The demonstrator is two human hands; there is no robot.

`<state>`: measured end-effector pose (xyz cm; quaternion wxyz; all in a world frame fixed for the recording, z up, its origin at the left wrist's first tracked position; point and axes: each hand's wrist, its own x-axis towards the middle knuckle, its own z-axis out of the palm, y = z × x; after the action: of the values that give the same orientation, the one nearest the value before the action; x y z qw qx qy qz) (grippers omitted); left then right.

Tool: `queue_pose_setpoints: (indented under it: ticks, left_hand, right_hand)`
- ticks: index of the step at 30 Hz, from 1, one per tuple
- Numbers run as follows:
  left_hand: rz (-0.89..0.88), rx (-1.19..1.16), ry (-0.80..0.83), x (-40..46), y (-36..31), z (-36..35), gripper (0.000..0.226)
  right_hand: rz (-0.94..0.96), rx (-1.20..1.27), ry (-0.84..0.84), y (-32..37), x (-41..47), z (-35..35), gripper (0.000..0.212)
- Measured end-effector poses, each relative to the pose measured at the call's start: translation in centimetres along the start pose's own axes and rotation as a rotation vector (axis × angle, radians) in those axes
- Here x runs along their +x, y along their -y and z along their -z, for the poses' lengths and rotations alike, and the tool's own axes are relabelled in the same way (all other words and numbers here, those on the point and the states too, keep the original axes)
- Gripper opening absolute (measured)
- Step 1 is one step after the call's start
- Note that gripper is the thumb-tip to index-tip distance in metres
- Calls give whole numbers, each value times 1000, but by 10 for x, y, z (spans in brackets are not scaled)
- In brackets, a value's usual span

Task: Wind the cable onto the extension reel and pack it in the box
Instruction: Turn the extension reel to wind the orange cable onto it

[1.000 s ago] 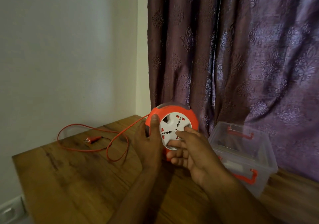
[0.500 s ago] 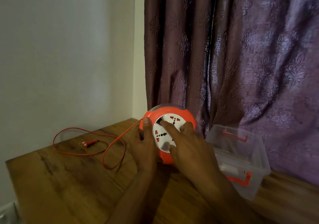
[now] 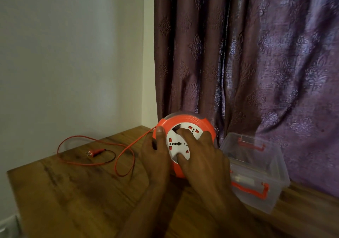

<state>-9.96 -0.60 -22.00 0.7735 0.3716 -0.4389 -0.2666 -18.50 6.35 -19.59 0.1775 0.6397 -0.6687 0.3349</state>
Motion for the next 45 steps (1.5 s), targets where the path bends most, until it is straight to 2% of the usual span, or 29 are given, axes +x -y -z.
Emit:
queue_pose_setpoints:
  ticks: [5, 9, 18, 26, 32, 34, 37, 40, 45]
  left_hand:
    - [9, 86, 6, 3, 7, -1, 28]
    - [-10, 96, -2, 2, 8, -2, 33]
    - [-61, 109, 14, -1, 6, -3, 22]
    - [-205, 103, 25, -5, 1, -4, 27]
    - [-248, 64, 23, -2, 4, -3, 23]
    - [-207, 36, -8, 0, 6, -3, 26]
    - [-106, -19, -46, 4, 7, -2, 30]
    - [-99, -31, -59, 9, 7, -1, 39]
    - [-63, -41, -56, 10, 7, -1, 47]
  right_hand:
    - [-87, 74, -19, -4, 1, -4, 67]
    - [-135, 113, -49, -3, 0, -6, 69]
    - [-109, 1, -141, -4, 1, 1, 68]
    - [-285, 154, -62, -8, 5, 5, 68]
    - [-413, 459, -36, -9, 9, 5, 46]
    - [-352, 418, -6, -10, 9, 10, 37]
    - [-154, 229, -37, -6, 8, 19, 31]
    - [40, 124, -66, 0, 8, 28, 39]
    - [179, -40, 188, 0, 12, 35, 54]
